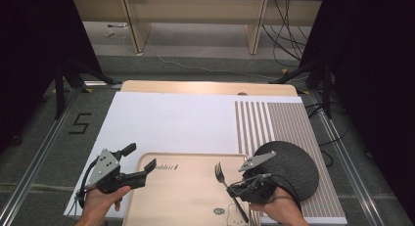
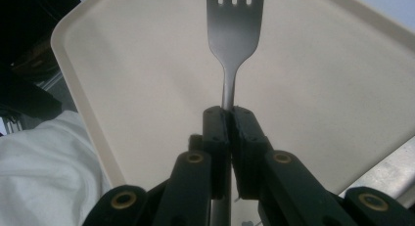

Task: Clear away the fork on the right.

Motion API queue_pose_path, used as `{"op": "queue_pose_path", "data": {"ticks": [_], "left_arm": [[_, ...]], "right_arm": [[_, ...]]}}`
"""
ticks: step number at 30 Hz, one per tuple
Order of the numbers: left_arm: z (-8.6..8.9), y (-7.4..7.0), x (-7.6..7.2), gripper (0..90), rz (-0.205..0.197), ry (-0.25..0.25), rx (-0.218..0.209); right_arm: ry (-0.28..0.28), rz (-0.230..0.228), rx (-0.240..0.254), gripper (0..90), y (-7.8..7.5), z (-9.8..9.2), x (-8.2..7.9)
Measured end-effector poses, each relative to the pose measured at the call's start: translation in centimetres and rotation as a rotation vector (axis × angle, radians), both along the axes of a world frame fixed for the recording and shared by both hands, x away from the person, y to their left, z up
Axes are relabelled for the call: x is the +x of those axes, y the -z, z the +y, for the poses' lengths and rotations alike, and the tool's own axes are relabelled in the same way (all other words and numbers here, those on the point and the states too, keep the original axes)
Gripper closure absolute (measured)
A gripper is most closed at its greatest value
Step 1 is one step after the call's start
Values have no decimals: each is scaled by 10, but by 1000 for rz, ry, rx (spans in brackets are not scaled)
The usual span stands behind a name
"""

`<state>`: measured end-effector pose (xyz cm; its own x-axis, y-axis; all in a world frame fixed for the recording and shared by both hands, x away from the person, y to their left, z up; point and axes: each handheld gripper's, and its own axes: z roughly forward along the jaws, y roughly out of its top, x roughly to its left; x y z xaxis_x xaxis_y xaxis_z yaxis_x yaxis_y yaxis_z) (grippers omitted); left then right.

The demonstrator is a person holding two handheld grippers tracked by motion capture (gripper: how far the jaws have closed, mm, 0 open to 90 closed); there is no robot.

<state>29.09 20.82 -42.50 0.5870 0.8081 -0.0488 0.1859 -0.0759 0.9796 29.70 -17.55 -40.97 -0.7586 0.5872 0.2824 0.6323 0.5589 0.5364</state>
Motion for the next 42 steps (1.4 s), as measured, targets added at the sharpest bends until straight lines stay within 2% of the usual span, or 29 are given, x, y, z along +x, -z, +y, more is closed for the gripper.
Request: {"op": "queue_pose_path", "data": {"ticks": [16,33,42], "left_arm": [[1,0,0,156,-2,-3,1],[1,0,0,157,1,-4,1],[1,0,-1,157,0,-3,2]], "right_arm": [[6,93,-42,861,17,14,13],[16,143,-67,860,27,17,20],[36,189,-75,859,36,17,26]]}}
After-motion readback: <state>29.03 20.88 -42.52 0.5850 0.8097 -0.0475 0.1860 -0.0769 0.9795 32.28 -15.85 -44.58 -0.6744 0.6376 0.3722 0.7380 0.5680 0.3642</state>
